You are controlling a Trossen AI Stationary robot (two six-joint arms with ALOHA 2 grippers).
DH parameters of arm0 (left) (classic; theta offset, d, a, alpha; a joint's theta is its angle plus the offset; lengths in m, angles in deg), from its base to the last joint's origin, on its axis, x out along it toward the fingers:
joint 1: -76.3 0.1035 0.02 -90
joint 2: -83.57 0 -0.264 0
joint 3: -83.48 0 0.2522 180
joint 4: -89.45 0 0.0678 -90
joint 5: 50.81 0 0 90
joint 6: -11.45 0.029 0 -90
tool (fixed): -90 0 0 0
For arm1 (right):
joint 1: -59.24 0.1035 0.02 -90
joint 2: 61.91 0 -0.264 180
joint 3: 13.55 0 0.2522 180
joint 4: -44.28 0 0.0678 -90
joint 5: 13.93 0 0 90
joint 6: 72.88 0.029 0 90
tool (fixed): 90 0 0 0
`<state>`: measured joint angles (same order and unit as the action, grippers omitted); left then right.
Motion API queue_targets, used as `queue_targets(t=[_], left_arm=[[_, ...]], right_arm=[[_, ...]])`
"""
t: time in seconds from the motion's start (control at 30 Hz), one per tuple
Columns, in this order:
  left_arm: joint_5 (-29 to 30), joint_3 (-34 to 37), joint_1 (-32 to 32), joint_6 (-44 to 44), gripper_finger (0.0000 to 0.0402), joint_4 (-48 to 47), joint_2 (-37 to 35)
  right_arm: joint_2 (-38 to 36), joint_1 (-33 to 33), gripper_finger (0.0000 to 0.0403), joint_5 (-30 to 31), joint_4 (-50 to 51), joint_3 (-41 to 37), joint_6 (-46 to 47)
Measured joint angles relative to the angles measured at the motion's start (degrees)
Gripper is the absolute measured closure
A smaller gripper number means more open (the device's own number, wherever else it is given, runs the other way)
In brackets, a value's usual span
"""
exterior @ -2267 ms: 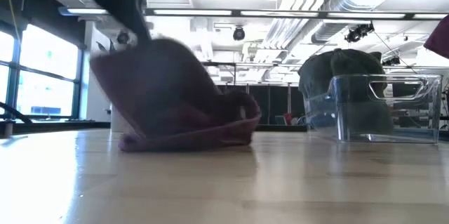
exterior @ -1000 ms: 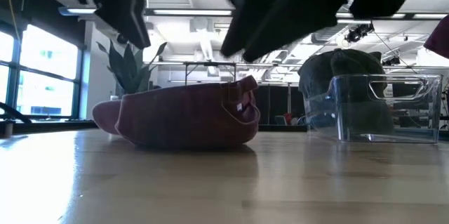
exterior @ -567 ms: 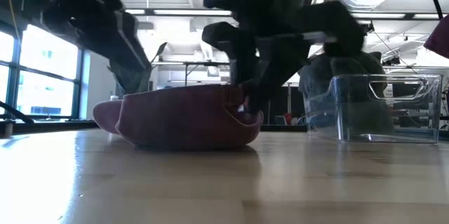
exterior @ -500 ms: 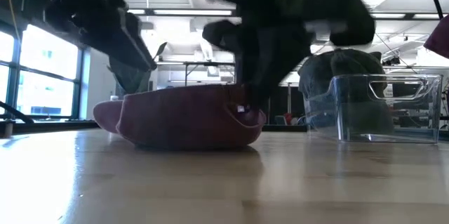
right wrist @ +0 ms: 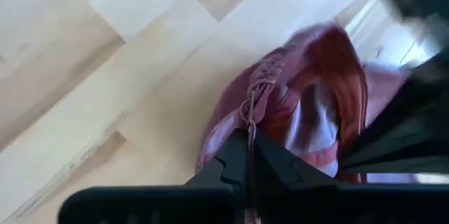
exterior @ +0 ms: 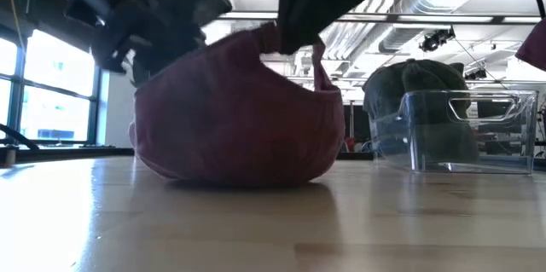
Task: Pick & Place hat
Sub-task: Put the red cap into the bottom transparent bin
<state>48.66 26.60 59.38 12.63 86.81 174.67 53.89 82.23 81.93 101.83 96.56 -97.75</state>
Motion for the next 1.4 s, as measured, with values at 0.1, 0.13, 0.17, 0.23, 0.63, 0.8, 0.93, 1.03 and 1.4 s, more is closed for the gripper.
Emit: queue_targets(t=[0.1, 0.13, 0.17, 0.23, 0.63, 0.8, 0.93, 1.03, 1.4], left_arm=[[-5.2, -0.2, 1.2, 2.4, 0.0389, 4.3, 4.0], [-6.9, -0.8, 1.8, 2.7, 0.0385, 4.8, 5.5], [-8.4, -1.2, 2.3, 3.0, 0.0384, 4.3, 6.7], [-11.2, -2.1, 3.2, 3.2, 0.0386, 3.2, 8.9], [-14.9, -10.3, 2.3, 8.4, 0.0401, -10.9, 11.7], [2.3, -14.0, -1.2, 7.8, 0.0401, -26.6, 7.4], [16.4, -15.1, -5.8, 1.7, 0.0401, -39.1, 3.8], [26.5, -15.0, -10.4, -6.9, 0.0401, -49.4, 0.6], [37.8, -15.0, -24.7, -29.0, 0.0401, -63.7, -3.5]], right_arm=[[0.0, 0.7, 0.0389, 0.0, -0.7, 0.1, -0.7], [-0.1, 0.9, 0.0387, -0.2, -0.6, 0.1, -0.9], [-0.3, 1.1, 0.0387, -0.4, -0.7, 0.1, -1.0], [-1.2, 1.7, 0.0391, -0.4, -0.5, 0.0, -1.1], [-7.4, 0.9, 0.0391, -7.0, -5.7, -0.6, 0.0], [-7.2, -0.4, 0.0399, -13.8, -6.0, -0.6, 1.4], [-7.1, -1.1, 0.0395, -17.9, -6.1, -0.6, 3.1], [-6.8, -1.4, 0.0391, -18.2, -6.5, -0.6, 4.2], [2.1, -8.9, 0.0389, -18.1, -16.5, -0.6, 5.6]])
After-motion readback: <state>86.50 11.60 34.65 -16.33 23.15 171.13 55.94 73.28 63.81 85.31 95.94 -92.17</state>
